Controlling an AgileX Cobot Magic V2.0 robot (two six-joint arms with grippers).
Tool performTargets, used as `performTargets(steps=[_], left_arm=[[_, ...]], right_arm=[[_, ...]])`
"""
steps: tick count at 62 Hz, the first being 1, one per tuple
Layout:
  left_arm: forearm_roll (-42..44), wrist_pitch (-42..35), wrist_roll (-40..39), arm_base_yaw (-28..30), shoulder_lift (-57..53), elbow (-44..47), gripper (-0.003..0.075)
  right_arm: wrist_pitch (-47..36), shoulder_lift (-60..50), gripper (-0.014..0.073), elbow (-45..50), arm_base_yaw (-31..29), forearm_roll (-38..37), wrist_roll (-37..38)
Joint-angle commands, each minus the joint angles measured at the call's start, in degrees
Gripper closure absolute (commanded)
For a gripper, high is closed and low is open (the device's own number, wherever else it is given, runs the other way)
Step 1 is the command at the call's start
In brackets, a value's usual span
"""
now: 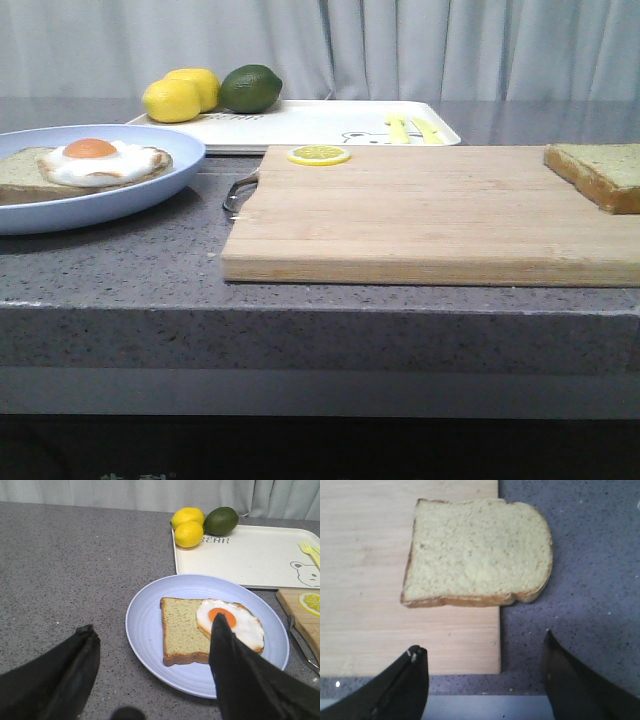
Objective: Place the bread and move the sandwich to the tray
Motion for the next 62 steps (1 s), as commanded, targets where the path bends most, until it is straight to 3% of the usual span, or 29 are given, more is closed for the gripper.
performTargets(steps=[1,7,12,20,30,45,62], left_arm=[[0.7,-4.3,0.0,0.2,0.6,-1.7,0.0251],[0.7,-4.3,0.0,0.2,0.6,-1.7,0.0251],[0.7,-4.3,0.0,0.2,0.6,-1.7,0.0251],[0.7,-4.3,0.0,0.2,0.6,-1.7,0.0251],[0.7,-4.3,0.0,0.2,0.6,-1.7,0.0251],[0.7,-4.3,0.0,0.1,0.6,-1.7,0.0251],[0.7,-4.3,0.0,0.1,0.6,-1.7,0.0251]], right_arm=[[0.6,4.1,0.0095,-5.8,-5.5,0.0,0.1],[3.6,7.6,0.0095,-8.6,-12.5,1.3,-1.5],[4.0,10.0,0.0098,-10.1,-19.0,6.5,-5.5],[5.0,14.0,0.0111,-10.6,-27.2,22.8,-15.5],[8.4,21.2,0.0130,-10.6,-33.9,37.3,-26.3],[11.8,31.7,0.0130,-10.6,-35.1,48.1,-37.5],[12.3,37.2,0.0130,-10.6,-34.9,51.6,-42.8]])
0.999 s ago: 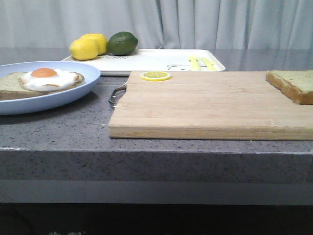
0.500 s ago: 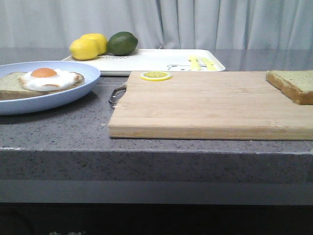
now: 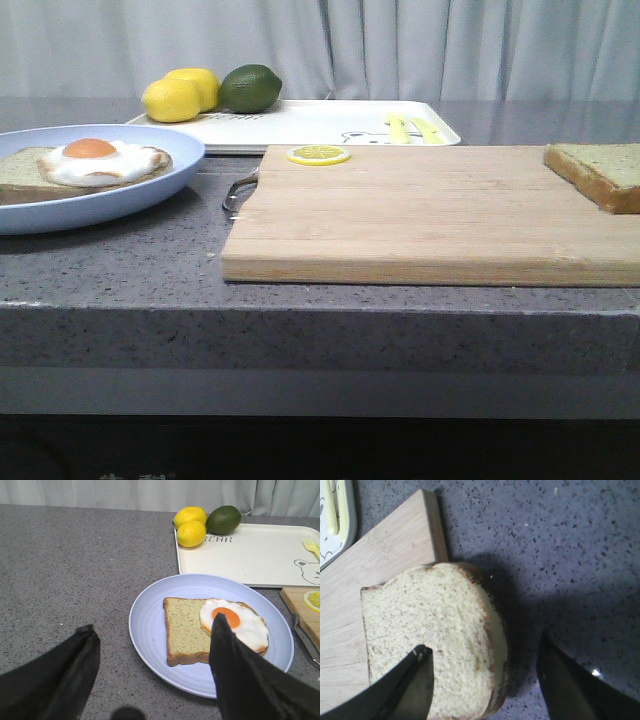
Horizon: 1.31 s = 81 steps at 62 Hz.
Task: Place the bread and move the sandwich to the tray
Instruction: 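Lower the right gripper and grasp the bread slice edge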
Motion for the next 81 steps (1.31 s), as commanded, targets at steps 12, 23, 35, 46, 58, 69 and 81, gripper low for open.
performTargets(steps=[12,23,35,46,58,69,81], left_arm=[[-0.1,-4.3,-0.1,0.1,0.6,-1.7,0.0251],[-0.1,-4.3,-0.1,0.1,0.6,-1.7,0.0251],[-0.1,-4.3,-0.1,0.1,0.6,-1.7,0.0251],[-0.1,-4.3,-0.1,0.1,0.6,-1.7,0.0251],[-0.1,-4.3,-0.1,0.1,0.6,-1.7,0.0251],[-0.1,-4.3,-0.1,0.1,0.6,-1.7,0.0251],[-0.1,-4.3,-0.1,0.1,0.6,-1.7,0.0270]], right_arm=[[1.1,1.9,0.0130,-1.9,-0.2,6.9,-4.2],[3.3,4.1,0.0130,-1.9,-0.2,9.6,-6.4],[7.4,7.1,0.0130,-1.9,-0.2,10.9,-7.0],[12.3,9.4,0.0130,-1.9,-0.1,13.0,-8.0],[13.1,9.9,0.0134,-1.9,-0.1,13.6,-8.3],[13.2,9.9,0.0305,-1.9,-0.1,13.6,-8.4],[13.6,9.8,0.0426,-1.9,-0.1,13.8,-8.4]])
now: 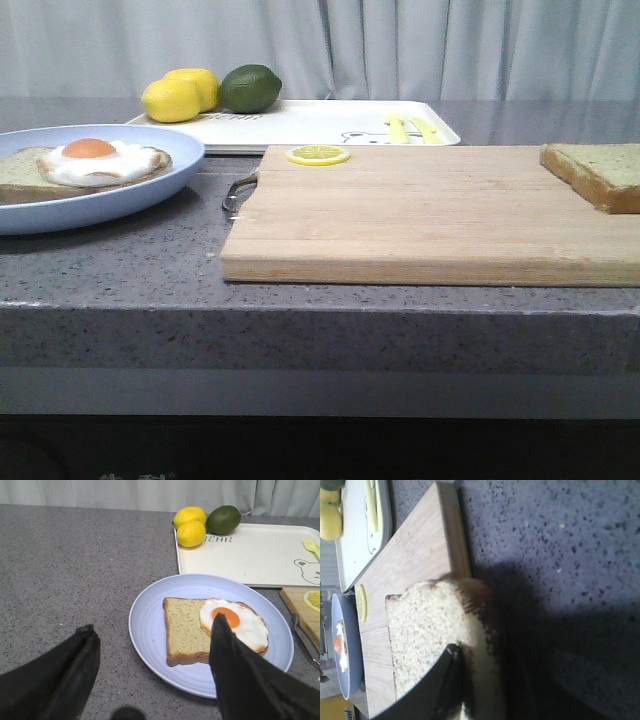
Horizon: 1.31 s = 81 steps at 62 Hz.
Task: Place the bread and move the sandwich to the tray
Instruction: 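Lower the right gripper and grasp the bread slice edge, then lift the bread and carry it over the egg on the blue plate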
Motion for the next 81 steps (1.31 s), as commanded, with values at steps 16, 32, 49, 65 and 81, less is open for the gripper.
performTargets(steps=[16,32,49,65,81], left_arm=[[-0.1,-4.3,-0.1,0.1,0.6,-1.7,0.0303],[-0.1,-4.3,-0.1,0.1,0.6,-1.7,0.0303],[-0.1,-4.3,-0.1,0.1,0.6,-1.7,0.0303],[-0.1,-4.3,-0.1,0.1,0.6,-1.7,0.0303],[-0.1,-4.3,-0.1,0.1,0.6,-1.7,0.0303]], right_arm=[[8.6,-2.2,0.0550,-1.3,-0.1,2.5,-1.0],[8.6,-4.2,0.0622,-1.3,-0.1,4.3,-1.0],[8.6,-10.2,0.0622,-1.3,-0.1,11.3,-1.0],[8.6,-16.9,0.0622,-1.3,2.2,21.1,-1.0],[8.5,-18.6,0.0622,-1.3,18.3,26.0,-1.0]])
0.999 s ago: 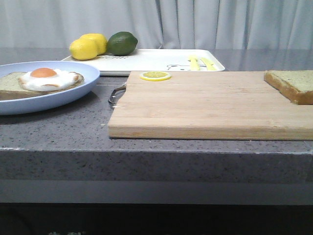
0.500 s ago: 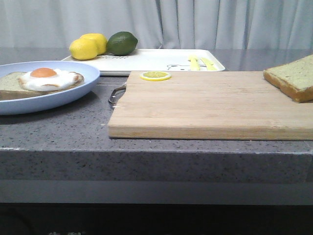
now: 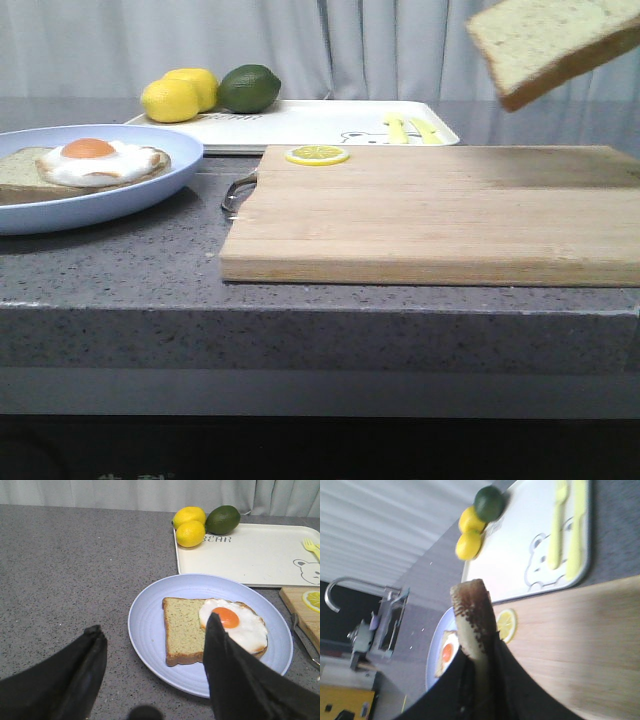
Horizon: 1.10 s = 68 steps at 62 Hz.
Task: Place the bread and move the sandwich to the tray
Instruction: 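Lift the bread and carry it over the egg on the blue plate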
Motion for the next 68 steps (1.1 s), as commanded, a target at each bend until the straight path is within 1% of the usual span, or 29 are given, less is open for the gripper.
performTargets(steps=[1,7,12,16,24,27,31,37,48,68], left_arm=[[-0.1,-4.3,-0.1,0.1,0.6,-1.7,0.0303],[-0.1,-4.3,-0.1,0.1,0.6,-1.7,0.0303],[-0.1,-4.3,-0.1,0.1,0.6,-1.7,0.0303],[-0.1,-4.3,-0.1,0.1,0.6,-1.7,0.0303],[-0.1,-4.3,-0.1,0.1,0.6,-1.7,0.0303],[-0.1,-4.3,-0.1,0.1,0.6,-1.7,0.0303],[-0.1,-4.3,-0.1,0.1,0.6,-1.7,0.0303],[-0.1,-4.3,-0.1,0.1,0.6,-1.7,0.0303],[-0.1,-4.3,-0.1,0.1,0.6,-1.7,0.0303],[-0.1,-4.3,-0.1,0.1,0.6,-1.7,0.0303]], right_arm=[[8.9,-2.2,0.0622,-1.3,5.7,7.2,-0.8],[6.3,-2.2,0.0622,-1.3,14.4,13.0,-0.8],[1.9,-2.2,0.0622,-1.3,21.1,17.9,-0.8],[-3.3,-2.2,0.0622,-1.3,26.5,20.6,-0.8],[-17.2,-2.1,0.0622,-1.3,37.9,23.8,-0.9],[-22.8,-2.0,0.0622,-1.3,41.3,25.1,-1.6],[-27.5,-1.5,0.0622,-1.5,45.0,28.0,-3.0],[-29.9,0.5,0.0622,-3.7,48.5,28.9,-4.2],[-26.7,7.2,0.0622,-11.3,51.9,28.9,-4.2],[-28.9,18.9,0.0622,-24.1,56.4,28.9,1.5]])
